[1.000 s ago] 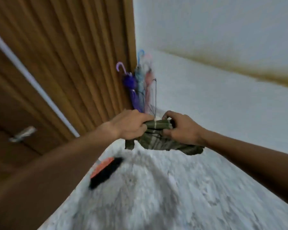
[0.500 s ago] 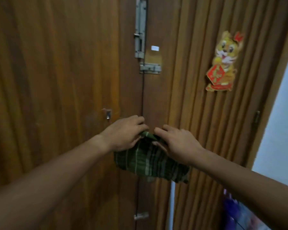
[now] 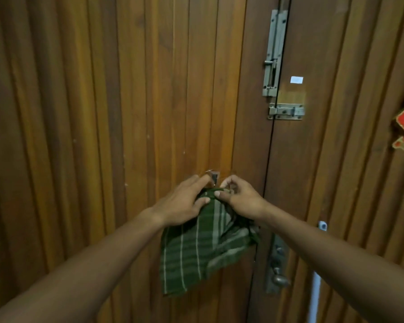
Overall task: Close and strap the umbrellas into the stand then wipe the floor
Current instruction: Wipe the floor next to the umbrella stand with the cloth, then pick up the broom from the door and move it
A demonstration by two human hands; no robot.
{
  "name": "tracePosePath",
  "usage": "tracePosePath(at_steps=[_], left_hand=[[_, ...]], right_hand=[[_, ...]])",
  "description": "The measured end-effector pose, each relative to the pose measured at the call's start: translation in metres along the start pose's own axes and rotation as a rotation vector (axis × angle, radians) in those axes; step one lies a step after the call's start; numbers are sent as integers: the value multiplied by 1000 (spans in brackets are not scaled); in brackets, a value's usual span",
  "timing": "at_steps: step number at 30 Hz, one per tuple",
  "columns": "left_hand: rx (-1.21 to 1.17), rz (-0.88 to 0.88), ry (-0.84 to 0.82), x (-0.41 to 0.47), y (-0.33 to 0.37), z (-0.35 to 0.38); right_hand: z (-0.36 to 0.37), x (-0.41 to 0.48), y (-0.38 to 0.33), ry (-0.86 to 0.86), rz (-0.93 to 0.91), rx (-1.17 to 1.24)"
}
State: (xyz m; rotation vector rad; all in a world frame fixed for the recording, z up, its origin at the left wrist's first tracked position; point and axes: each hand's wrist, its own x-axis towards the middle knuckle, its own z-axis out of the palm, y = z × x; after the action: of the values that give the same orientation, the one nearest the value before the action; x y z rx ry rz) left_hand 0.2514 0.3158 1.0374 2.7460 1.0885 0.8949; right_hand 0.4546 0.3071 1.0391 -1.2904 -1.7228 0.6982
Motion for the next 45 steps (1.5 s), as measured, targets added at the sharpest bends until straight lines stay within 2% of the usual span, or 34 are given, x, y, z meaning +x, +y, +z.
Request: tracePosePath(at_steps=[3, 6, 9, 13, 15, 20, 24, 27, 31, 34, 38, 45], left_hand=[[29, 22, 121, 21, -19, 1], [137, -2, 245, 44, -22, 5], [274, -112, 366, 55, -21, 20], [346, -218, 422, 47, -23, 48], [328, -244, 417, 40, -23, 56], [344, -285, 346, 23, -16, 63], [380, -324, 257, 3, 3, 73], [409, -321, 241, -14, 19, 82], [373, -50, 203, -26, 40, 97], [248, 64, 137, -22, 67, 112], [46, 54, 5, -15, 104, 147], [-264, -85, -256, -2, 144, 235]], right_hand=[[-14, 20, -1, 31, -126, -97], [-18, 40, -5, 233, -186, -442], [-9, 46, -2, 372, -249, -736], [11, 42, 27, 431, -315, -821], [15, 38, 43, 439, -275, -755], [18, 17, 60, 348, -108, -497], [13, -20, 67, 125, -42, -675], [6, -50, 76, 75, 44, -797], [-16, -92, 86, 129, 178, -867], [-38, -124, 96, 187, 295, -864], [-73, -162, 112, 250, 424, -797], [-122, -196, 161, 327, 553, -630]])
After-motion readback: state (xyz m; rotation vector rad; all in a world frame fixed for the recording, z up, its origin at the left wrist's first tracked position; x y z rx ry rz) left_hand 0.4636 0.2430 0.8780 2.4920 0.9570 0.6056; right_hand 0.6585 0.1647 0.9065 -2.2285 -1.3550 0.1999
